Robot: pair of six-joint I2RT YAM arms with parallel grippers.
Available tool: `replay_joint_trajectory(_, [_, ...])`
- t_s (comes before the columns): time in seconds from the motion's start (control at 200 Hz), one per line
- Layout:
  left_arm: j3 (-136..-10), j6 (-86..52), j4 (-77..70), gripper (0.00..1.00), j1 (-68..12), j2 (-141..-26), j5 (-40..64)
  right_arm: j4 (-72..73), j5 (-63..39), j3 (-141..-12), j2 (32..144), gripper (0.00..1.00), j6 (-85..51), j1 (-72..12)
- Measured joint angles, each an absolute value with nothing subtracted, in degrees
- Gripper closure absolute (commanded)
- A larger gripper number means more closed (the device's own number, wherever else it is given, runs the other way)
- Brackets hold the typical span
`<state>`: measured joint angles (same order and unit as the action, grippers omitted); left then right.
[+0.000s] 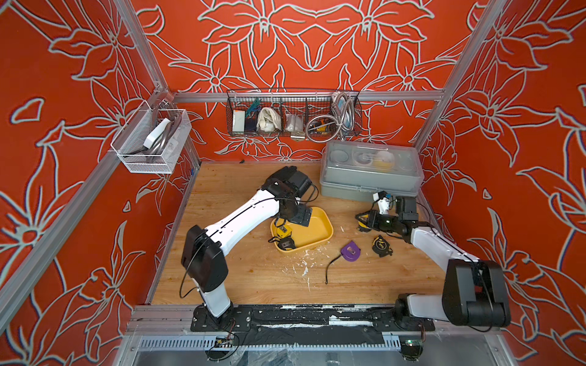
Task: Take the tape measure out of the storage box
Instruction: Pick up the tape measure from the storage box, then place the tape measure at the center of the board.
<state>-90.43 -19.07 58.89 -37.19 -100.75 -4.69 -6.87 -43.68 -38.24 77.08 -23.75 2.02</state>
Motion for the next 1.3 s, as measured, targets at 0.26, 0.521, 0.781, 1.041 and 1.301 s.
replay_joint_trajectory(0.26, [-88.5, -18.7, 57.8, 0.01, -37.2, -107.0, -5.2, -8.3, -43.8, -32.4, 78.0, 0.95, -24.4, 3.1])
replay_joint_trajectory(0.521, [-90.5, -19.2, 57.3, 0.01, -37.2, -111.2, -6.2, -7.5, -43.0, -29.8, 79.0, 0.79, -24.1, 3.1])
replay_joint_trajectory(0.781, [-91.5, -20.5, 57.8, 0.01, -36.7, -112.8, -7.5, -8.5, -39.8, -30.1, 78.1, 0.2, -22.4, 3.0])
replay_joint_trajectory(1.041, [-91.5, -21.8, 58.1, 0.01, -33.5, -112.9, -7.6, -12.7, -35.5, -32.6, 67.1, 0.0, -22.7, 2.8])
replay_joint_trajectory(1.301, [-91.8, -24.5, 58.6, 0.01, -32.6, -115.9, -6.9, -16.0, -33.8, -36.3, 57.1, 0.0, -22.9, 2.0])
